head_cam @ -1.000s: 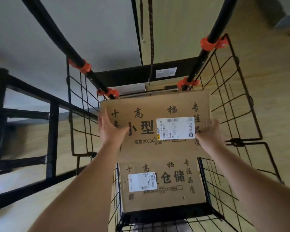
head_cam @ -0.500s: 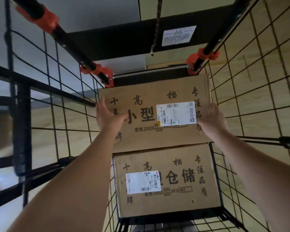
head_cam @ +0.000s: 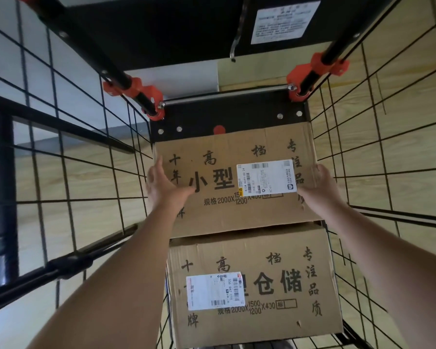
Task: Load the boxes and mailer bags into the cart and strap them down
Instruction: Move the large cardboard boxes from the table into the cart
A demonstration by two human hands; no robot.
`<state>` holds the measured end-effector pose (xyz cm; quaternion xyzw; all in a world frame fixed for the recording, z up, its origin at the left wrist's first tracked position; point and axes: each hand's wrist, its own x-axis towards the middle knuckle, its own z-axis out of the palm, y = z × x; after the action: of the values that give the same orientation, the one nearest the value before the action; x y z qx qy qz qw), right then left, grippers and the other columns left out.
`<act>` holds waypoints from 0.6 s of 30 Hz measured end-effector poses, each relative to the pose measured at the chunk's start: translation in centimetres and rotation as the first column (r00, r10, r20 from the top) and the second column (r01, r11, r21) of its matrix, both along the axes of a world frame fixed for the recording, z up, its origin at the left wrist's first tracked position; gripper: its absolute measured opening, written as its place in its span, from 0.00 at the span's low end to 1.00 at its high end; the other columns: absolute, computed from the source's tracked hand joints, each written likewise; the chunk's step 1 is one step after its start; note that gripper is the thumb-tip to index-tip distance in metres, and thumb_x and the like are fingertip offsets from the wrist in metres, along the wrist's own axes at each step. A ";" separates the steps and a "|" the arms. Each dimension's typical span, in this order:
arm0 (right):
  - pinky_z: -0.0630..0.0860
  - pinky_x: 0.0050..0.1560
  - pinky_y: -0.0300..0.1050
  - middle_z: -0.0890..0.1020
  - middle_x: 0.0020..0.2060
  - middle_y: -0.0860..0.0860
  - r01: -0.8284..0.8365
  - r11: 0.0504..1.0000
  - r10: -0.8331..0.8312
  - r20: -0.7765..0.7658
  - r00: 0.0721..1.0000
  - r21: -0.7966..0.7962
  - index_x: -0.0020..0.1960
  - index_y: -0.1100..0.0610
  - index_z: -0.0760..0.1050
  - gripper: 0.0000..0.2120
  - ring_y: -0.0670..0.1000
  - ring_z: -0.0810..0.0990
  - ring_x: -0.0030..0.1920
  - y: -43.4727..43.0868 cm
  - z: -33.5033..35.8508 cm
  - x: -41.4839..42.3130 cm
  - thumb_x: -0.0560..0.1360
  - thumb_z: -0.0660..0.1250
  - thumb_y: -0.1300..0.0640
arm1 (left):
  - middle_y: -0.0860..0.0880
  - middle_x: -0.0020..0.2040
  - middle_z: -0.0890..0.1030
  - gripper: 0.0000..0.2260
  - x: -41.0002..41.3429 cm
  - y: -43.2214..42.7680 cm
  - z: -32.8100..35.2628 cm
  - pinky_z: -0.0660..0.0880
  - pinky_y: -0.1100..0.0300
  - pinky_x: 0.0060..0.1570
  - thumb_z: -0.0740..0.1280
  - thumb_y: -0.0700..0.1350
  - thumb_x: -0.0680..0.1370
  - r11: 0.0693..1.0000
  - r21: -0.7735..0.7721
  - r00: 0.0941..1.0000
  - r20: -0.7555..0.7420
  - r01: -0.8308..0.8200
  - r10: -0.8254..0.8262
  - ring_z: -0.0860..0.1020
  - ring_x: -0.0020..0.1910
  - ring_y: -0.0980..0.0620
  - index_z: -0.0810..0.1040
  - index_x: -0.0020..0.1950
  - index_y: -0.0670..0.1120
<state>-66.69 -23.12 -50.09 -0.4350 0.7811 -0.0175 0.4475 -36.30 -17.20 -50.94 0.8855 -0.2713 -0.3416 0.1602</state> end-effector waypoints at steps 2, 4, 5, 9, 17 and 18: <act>0.81 0.49 0.59 0.76 0.61 0.54 -0.012 1.000 0.012 -0.025 1.000 -0.008 0.71 0.50 0.63 0.28 0.57 0.78 0.56 0.3 0.0 0.4 0.74 0.68 0.61 | 0.52 0.73 0.64 0.52 0.0 0.3 -0.1 0.67 0.41 0.65 0.81 0.45 0.63 1.000 0.012 1.000 0.005 -0.015 0.015 0.64 0.71 0.46 0.53 0.78 0.58; 0.79 0.54 0.61 0.73 0.64 0.57 -0.027 1.000 0.026 -0.077 0.997 -0.003 0.74 0.49 0.59 0.34 0.60 0.75 0.60 0.9 0.1 0.9 0.73 0.70 0.60 | 0.50 0.72 0.65 0.52 -0.2 0.6 -0.1 0.69 0.39 0.64 0.81 0.46 0.63 0.999 0.024 0.999 0.007 -0.040 0.040 0.65 0.70 0.44 0.52 0.78 0.58; 0.78 0.54 0.61 0.71 0.64 0.58 -0.038 0.999 0.038 -0.118 0.992 0.000 0.75 0.48 0.56 0.37 0.61 0.75 0.60 1.2 0.1 1.0 0.72 0.71 0.60 | 0.49 0.71 0.65 0.52 -0.4 0.9 0.0 0.69 0.38 0.64 0.81 0.47 0.63 0.998 0.034 0.998 0.006 -0.058 0.058 0.65 0.70 0.44 0.51 0.78 0.58; 0.77 0.56 0.61 0.70 0.65 0.60 -0.060 0.998 0.059 -0.203 0.977 0.000 0.76 0.47 0.52 0.41 0.62 0.73 0.62 2.5 0.3 1.3 0.72 0.73 0.58 | 0.44 0.72 0.65 0.54 -1.7 2.2 0.3 0.68 0.37 0.65 0.80 0.53 0.63 0.988 0.106 0.994 0.003 -0.109 0.109 0.64 0.71 0.40 0.47 0.78 0.56; 0.73 0.59 0.57 0.71 0.67 0.58 -0.122 0.992 0.115 -0.235 0.965 -0.019 0.77 0.51 0.53 0.44 0.60 0.72 0.65 2.9 0.7 0.4 0.70 0.76 0.57 | 0.44 0.70 0.67 0.54 -2.4 3.0 0.1 0.67 0.40 0.65 0.81 0.53 0.62 0.986 0.133 0.995 0.014 -0.096 0.095 0.66 0.69 0.41 0.49 0.78 0.55; 0.73 0.57 0.57 0.72 0.66 0.58 -0.131 0.991 0.121 -0.233 0.965 -0.027 0.77 0.50 0.53 0.44 0.61 0.73 0.64 2.9 0.7 0.4 0.70 0.76 0.57 | 0.44 0.71 0.66 0.54 -2.3 3.1 0.1 0.67 0.40 0.65 0.81 0.53 0.62 0.987 0.123 0.995 0.014 -0.100 0.099 0.66 0.69 0.41 0.48 0.78 0.55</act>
<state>-66.34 -20.23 -49.43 -0.4922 0.7981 0.0452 0.3446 -38.60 -14.14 -50.85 0.9073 -0.2059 -0.3459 0.1211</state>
